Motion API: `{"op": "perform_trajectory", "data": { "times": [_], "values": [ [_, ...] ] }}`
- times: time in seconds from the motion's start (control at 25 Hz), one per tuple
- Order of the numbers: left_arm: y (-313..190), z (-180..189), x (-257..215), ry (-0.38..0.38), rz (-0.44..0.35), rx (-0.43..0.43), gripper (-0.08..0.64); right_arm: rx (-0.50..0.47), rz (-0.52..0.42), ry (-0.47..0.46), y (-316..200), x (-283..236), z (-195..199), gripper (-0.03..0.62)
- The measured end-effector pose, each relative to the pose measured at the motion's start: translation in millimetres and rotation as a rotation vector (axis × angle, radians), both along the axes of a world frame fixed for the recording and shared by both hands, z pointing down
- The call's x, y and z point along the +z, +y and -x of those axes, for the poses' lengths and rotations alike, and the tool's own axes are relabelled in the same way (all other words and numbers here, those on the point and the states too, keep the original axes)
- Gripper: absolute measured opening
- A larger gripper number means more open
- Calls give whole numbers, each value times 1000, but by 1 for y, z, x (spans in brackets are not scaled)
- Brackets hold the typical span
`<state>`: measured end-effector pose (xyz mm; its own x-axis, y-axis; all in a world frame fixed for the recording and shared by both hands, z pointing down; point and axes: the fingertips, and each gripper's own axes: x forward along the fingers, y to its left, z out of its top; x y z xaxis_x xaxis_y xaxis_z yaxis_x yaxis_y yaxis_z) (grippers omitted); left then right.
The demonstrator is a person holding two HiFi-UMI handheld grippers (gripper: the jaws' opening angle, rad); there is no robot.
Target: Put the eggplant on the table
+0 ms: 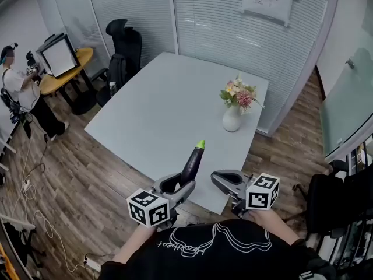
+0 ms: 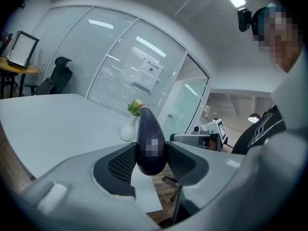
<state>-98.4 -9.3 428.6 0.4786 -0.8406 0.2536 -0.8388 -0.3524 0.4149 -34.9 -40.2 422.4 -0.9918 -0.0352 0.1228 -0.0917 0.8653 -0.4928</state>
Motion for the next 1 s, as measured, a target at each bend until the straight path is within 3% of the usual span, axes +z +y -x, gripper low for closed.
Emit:
{"op": "perform_trajectory", "data": {
  "times": [0.52, 0.8, 1.0],
  "values": [
    [-71, 50, 22, -23, 42, 72, 206, 119, 48, 9, -60, 19, 39, 9],
    [-109, 64, 47, -78, 57, 92, 206, 189, 82, 18, -79, 39, 41, 9],
    [-132, 68, 75, -78, 110, 104, 206, 238, 96, 35, -90, 49, 34, 9]
  ]
}}
